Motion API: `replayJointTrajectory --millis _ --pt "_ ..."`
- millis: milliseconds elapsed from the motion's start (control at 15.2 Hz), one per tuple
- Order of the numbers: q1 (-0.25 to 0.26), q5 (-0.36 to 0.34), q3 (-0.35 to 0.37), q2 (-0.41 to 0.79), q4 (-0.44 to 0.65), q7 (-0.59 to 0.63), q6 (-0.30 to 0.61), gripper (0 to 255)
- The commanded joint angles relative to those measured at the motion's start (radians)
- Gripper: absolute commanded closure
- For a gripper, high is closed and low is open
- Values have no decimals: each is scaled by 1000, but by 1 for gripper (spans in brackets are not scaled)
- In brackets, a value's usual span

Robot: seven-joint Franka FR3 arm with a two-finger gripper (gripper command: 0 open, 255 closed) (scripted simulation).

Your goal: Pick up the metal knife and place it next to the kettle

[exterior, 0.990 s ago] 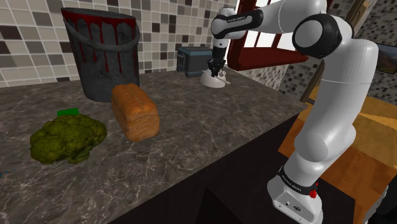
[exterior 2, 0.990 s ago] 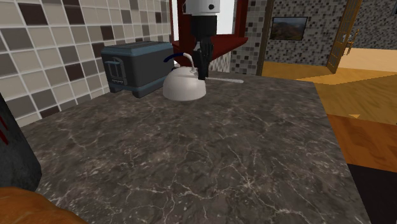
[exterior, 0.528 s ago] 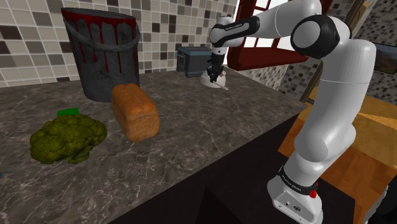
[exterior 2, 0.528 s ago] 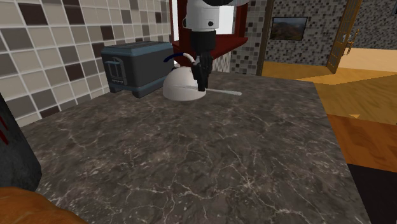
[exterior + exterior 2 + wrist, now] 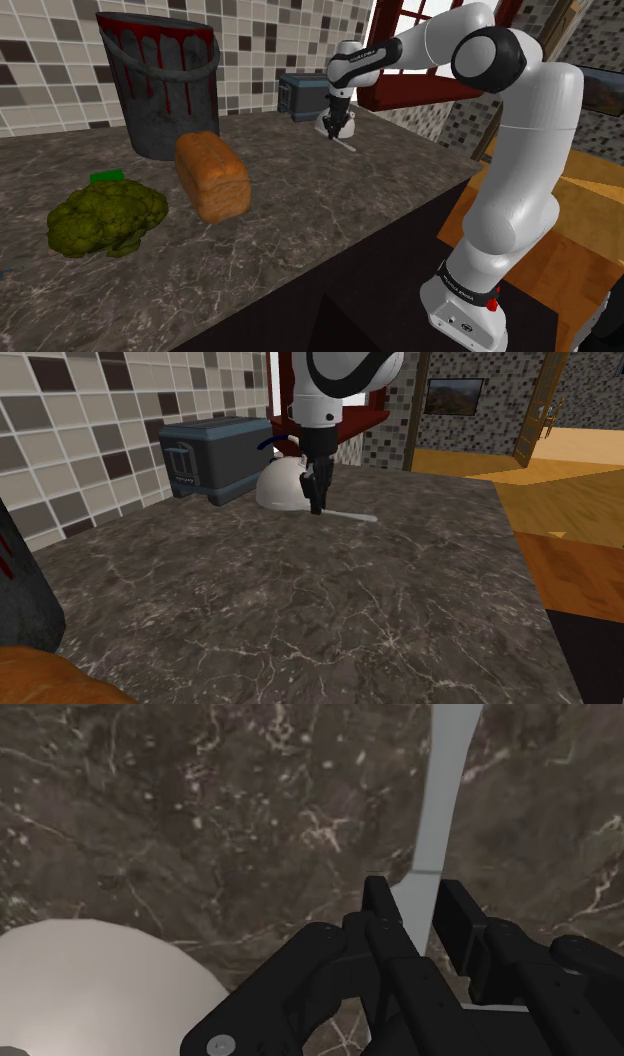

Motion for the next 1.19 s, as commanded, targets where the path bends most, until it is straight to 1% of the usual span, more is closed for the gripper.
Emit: replayJointTrajectory --millis 0,396,924,990,1122 --pt "-1 0 -1 6 -20 -1 26 255" --pt "-1 -3 -2 41 -59 2 101 255" --pt "-1 -3 -2 41 -59 2 101 255" --pt "-1 -3 -2 41 -59 2 101 0" --pt "-1 -3 -2 41 -59 2 101 0"
